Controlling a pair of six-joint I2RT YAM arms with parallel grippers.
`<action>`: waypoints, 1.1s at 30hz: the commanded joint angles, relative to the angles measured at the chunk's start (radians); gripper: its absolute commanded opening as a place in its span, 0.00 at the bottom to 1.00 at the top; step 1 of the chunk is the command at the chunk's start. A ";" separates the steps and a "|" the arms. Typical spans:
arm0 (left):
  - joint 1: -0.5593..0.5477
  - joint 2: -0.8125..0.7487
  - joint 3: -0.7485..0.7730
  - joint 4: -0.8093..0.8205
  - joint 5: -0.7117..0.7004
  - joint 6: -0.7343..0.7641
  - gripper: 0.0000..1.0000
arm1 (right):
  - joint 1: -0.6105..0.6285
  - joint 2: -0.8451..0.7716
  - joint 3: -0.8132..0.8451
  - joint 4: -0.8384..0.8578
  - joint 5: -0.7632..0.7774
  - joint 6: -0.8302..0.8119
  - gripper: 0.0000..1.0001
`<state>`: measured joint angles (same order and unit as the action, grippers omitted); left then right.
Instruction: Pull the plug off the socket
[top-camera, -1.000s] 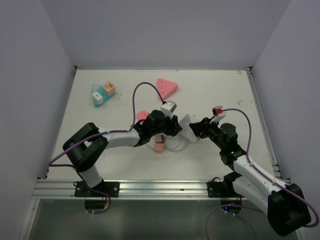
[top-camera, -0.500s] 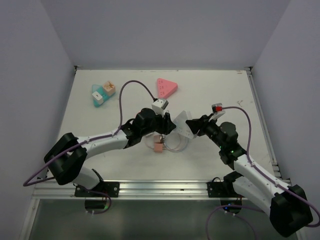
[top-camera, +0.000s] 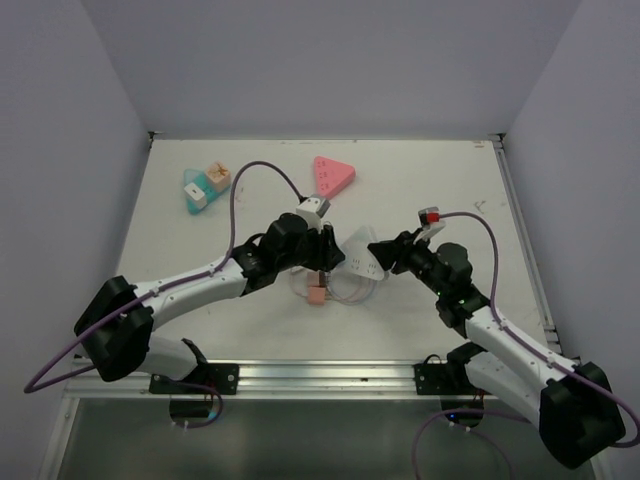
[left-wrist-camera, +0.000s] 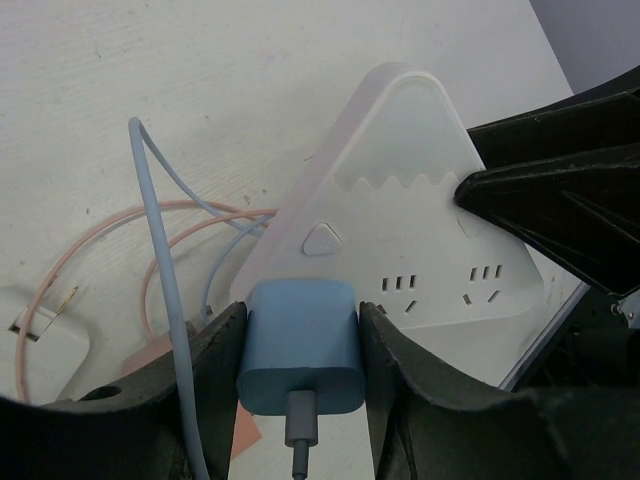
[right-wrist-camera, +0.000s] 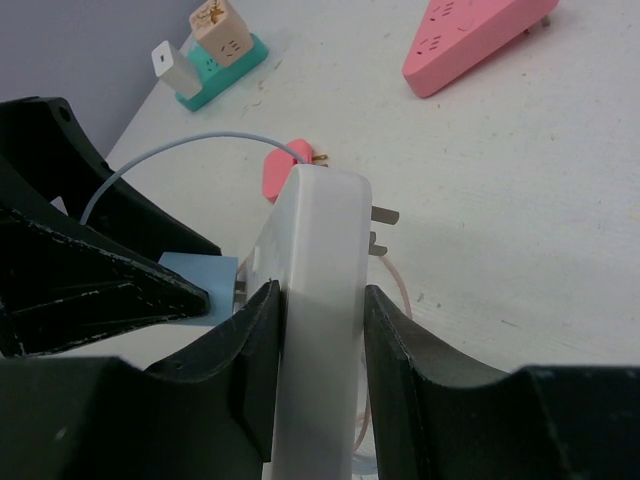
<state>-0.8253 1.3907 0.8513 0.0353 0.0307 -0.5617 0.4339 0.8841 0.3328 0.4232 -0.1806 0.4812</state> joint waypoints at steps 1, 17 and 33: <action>0.018 -0.067 0.026 -0.132 -0.063 -0.010 0.00 | -0.050 0.035 0.023 -0.012 0.184 -0.096 0.00; 0.018 0.053 -0.103 0.426 -0.002 -0.047 0.00 | -0.050 0.116 0.156 -0.181 -0.141 -0.015 0.43; 0.020 -0.015 -0.166 0.583 -0.052 -0.056 0.00 | -0.050 0.184 0.224 -0.253 -0.261 -0.042 0.68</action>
<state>-0.8120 1.4117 0.6720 0.4664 0.0002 -0.6025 0.3840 1.0569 0.5079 0.1696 -0.3805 0.4587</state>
